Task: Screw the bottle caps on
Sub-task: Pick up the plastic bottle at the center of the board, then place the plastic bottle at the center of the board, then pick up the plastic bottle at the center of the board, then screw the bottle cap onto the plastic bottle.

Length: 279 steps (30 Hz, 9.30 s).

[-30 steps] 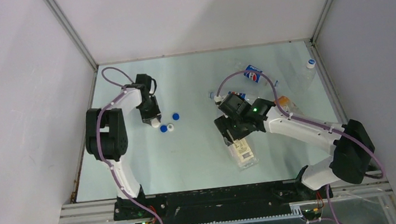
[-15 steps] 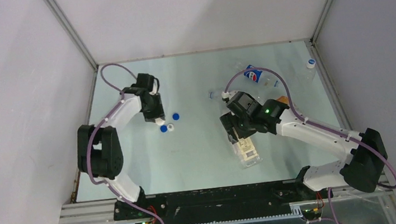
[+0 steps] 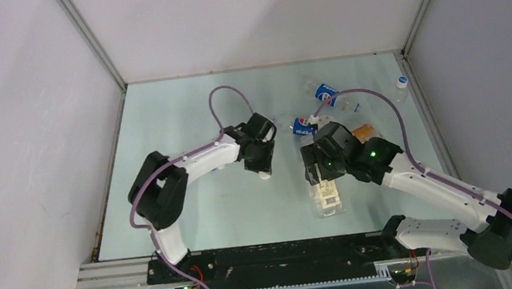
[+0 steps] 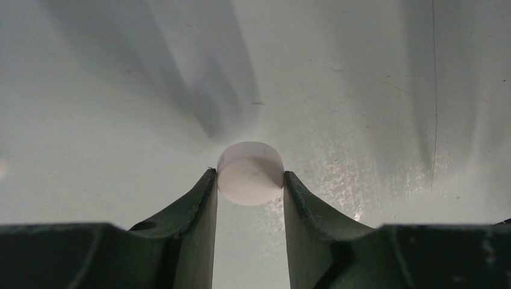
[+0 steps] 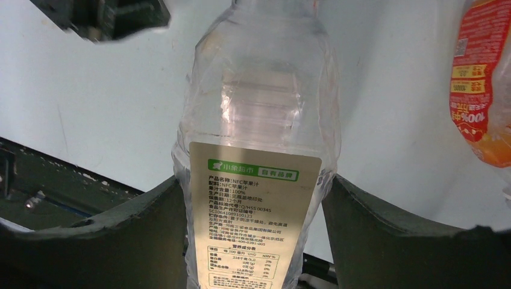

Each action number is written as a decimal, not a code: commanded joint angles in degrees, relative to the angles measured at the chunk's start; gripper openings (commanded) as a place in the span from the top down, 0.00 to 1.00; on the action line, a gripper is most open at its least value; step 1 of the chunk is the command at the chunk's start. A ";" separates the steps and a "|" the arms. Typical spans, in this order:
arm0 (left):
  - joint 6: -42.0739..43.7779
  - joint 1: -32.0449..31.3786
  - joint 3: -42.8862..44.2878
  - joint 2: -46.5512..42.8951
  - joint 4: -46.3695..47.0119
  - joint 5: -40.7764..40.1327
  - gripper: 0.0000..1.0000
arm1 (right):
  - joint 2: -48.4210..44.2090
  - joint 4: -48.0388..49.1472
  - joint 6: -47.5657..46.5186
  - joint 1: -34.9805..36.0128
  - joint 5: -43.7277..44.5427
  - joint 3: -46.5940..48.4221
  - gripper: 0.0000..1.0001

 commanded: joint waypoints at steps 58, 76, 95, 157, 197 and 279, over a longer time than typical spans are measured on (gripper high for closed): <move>-15.97 -24.61 17.67 2.96 -2.09 -16.53 0.00 | -31.61 -11.09 17.38 -19.89 24.09 -1.66 0.01; -16.66 -26.20 21.96 14.27 -4.21 -15.37 0.20 | -31.96 -8.23 13.34 -20.89 16.47 -4.96 0.01; 1.02 -25.61 -0.97 -25.30 8.64 -39.48 1.00 | -27.81 6.94 -9.20 -21.31 -11.00 -4.97 0.18; 39.43 -19.17 -42.21 -90.71 10.44 -24.59 1.00 | 52.39 15.43 -14.34 4.57 -6.15 23.42 0.39; 48.52 -8.18 -34.87 -64.02 25.39 19.49 1.00 | -11.72 19.56 -35.09 -17.22 -54.99 3.44 1.00; 36.91 -5.28 -35.22 -56.96 45.99 26.58 1.00 | -3.26 14.85 -31.32 -10.31 -56.66 5.72 1.00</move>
